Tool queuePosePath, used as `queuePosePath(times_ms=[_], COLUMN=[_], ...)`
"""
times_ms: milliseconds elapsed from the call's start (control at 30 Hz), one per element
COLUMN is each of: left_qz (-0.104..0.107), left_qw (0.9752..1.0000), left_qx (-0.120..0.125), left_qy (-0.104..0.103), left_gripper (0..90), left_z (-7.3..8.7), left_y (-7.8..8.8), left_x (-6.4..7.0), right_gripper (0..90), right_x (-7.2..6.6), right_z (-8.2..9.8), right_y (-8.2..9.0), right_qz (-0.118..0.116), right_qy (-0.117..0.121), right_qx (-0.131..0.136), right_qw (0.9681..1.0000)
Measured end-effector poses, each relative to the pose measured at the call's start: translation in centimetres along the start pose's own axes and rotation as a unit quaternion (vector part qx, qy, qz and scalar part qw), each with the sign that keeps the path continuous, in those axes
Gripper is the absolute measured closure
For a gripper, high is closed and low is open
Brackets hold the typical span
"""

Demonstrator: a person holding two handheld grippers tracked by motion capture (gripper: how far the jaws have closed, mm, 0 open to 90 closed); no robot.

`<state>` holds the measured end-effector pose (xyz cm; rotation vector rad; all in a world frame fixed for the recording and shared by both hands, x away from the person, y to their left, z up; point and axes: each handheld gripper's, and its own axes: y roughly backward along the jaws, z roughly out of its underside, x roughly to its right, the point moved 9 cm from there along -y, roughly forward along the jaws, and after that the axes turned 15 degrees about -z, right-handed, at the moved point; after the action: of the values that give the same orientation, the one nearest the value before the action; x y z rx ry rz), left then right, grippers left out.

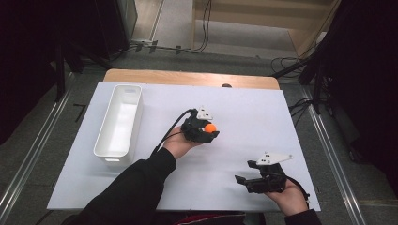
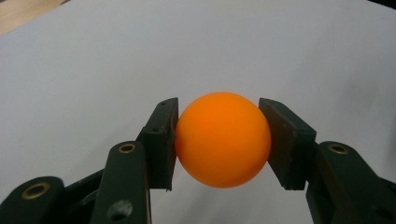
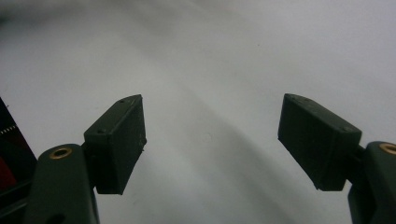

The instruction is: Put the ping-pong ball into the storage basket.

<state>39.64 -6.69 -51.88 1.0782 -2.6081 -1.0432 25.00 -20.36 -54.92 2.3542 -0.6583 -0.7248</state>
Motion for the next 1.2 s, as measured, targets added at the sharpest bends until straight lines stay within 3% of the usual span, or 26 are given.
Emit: queuePosePath(times_ms=[533, 1200], left_qz=[0.007, -0.002], left_qw=[1.0, 0.9999], left_qx=[0.001, -0.002], left_qy=[0.001, 0.01], left_gripper=[49.4, 49.2], left_z=[-1.5, -1.2], left_y=[2.1, 2.6], left_x=[0.1, -1.0], right_gripper=[21.8, 21.7], right_x=[0.0, 0.0], right_z=[0.0, 0.0], right_y=[0.0, 0.0], right_qz=[0.0, 0.0], right_qy=[0.001, 0.001], right_qx=[-0.001, -0.002], right_qw=[1.0, 1.0])
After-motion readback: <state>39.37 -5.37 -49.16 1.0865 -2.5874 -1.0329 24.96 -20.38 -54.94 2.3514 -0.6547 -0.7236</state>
